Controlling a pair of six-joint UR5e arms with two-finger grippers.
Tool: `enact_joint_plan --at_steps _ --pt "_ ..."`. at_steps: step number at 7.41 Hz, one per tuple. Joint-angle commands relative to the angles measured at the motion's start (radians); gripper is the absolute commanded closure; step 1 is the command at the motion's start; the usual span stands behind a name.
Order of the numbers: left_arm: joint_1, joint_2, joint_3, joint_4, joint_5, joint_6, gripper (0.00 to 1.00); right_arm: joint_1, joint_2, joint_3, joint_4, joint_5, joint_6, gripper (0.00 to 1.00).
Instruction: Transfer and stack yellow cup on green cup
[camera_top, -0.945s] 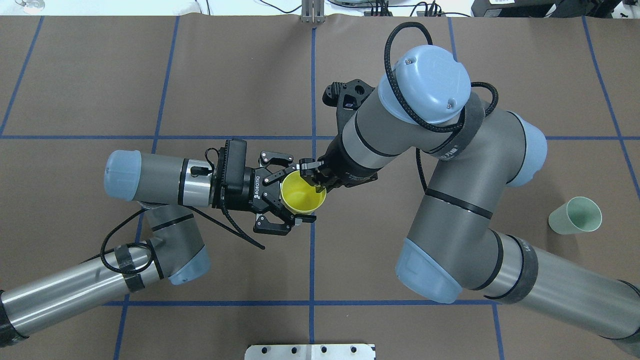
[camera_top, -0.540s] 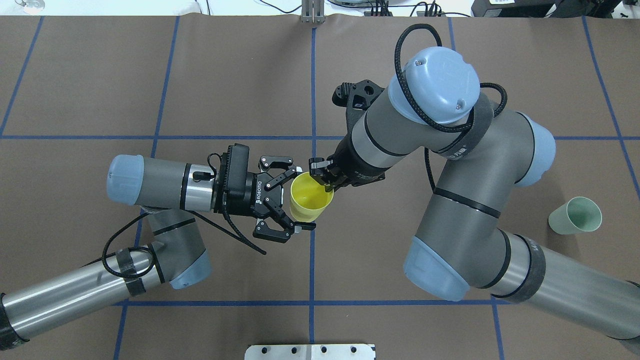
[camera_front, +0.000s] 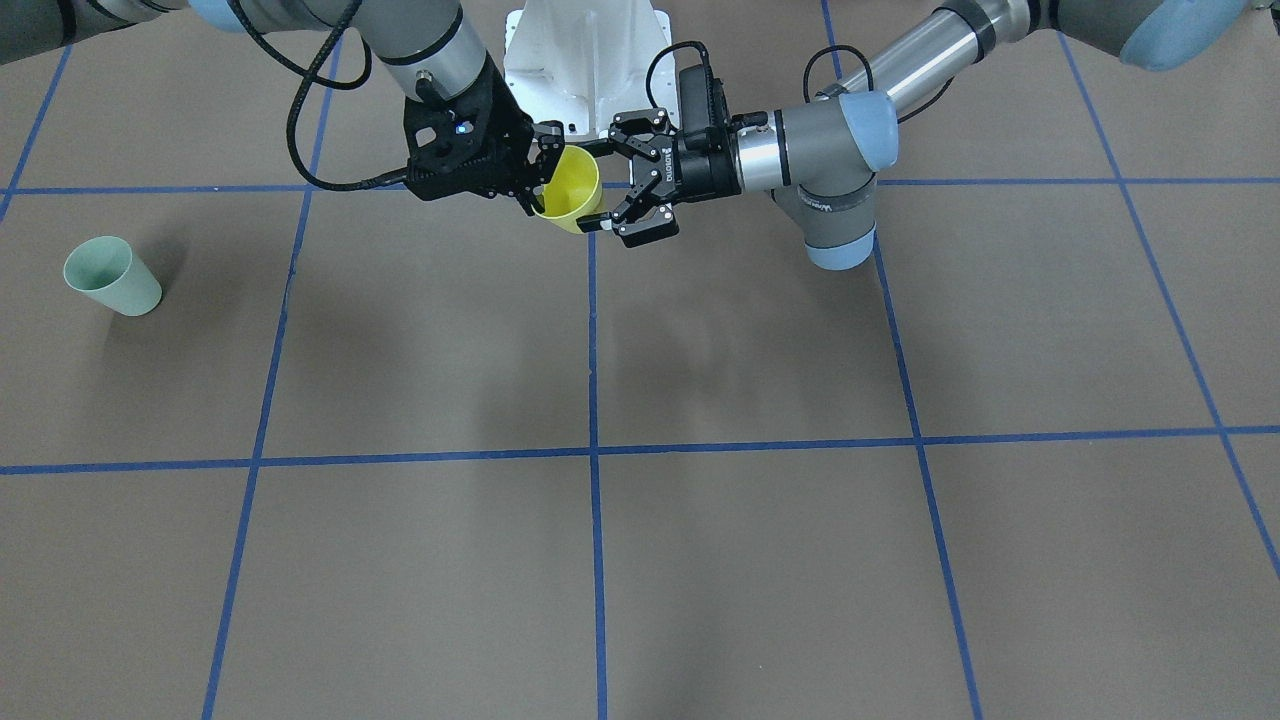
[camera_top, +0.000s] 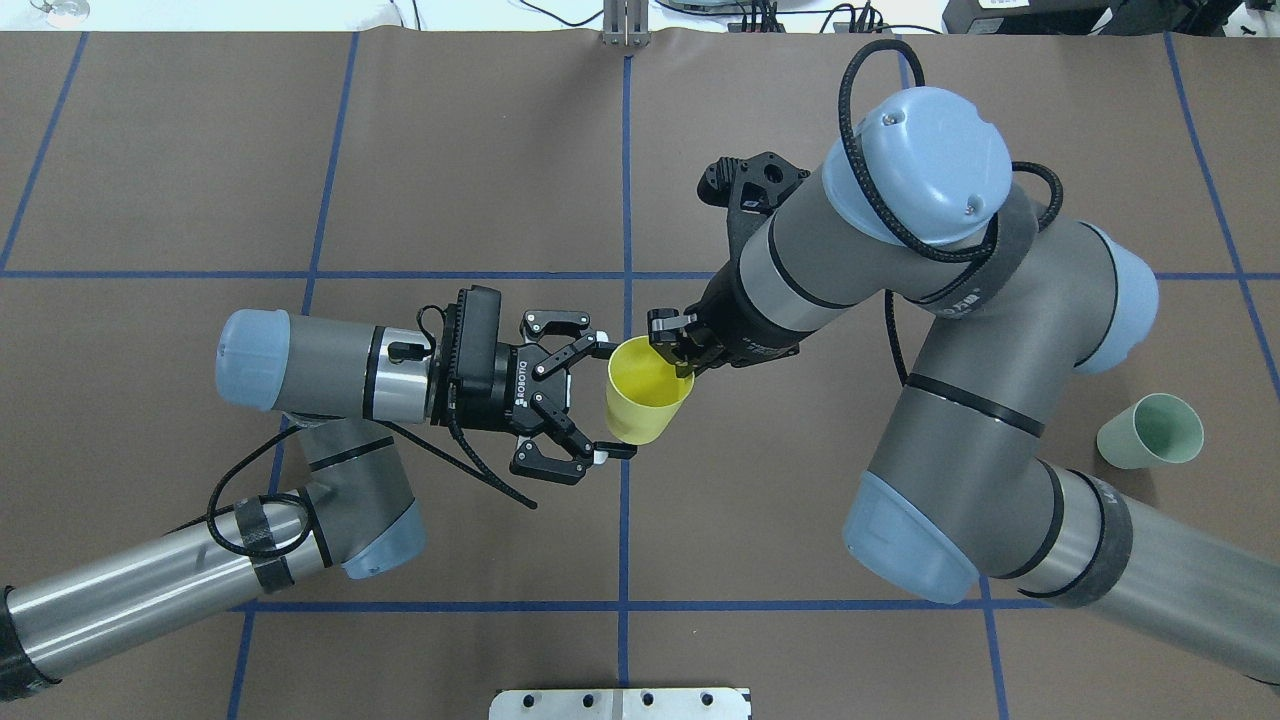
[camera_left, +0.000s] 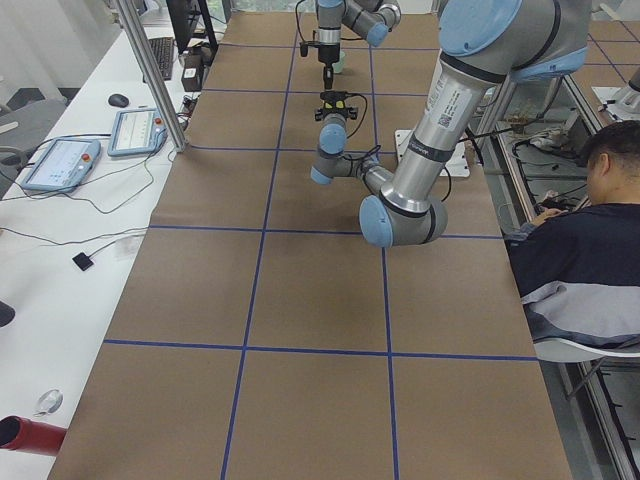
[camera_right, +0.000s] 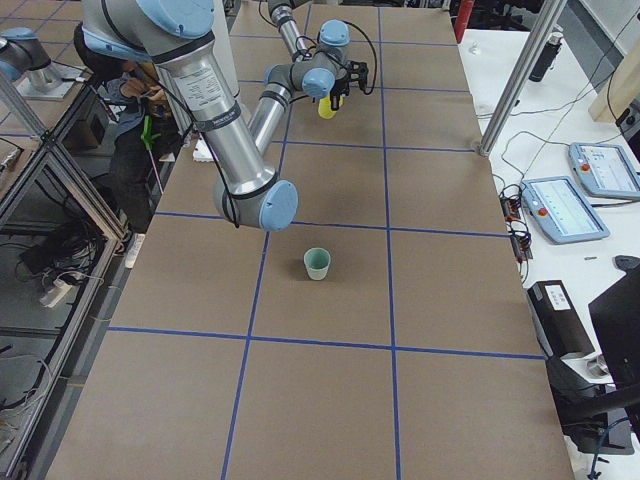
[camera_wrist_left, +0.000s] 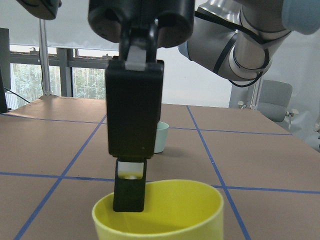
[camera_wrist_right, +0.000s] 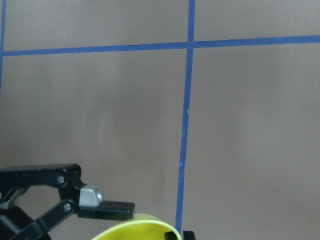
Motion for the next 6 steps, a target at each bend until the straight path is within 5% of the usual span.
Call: enact_joint_plan --at_steps 1,6 --pt "-0.001 -0.002 0.000 0.005 0.049 0.001 0.00 0.008 -0.027 0.042 0.000 0.002 -0.001 1.00" --pt "-0.029 0.001 0.000 0.036 0.118 -0.005 0.00 0.103 -0.035 0.042 0.000 0.004 -0.001 1.00"
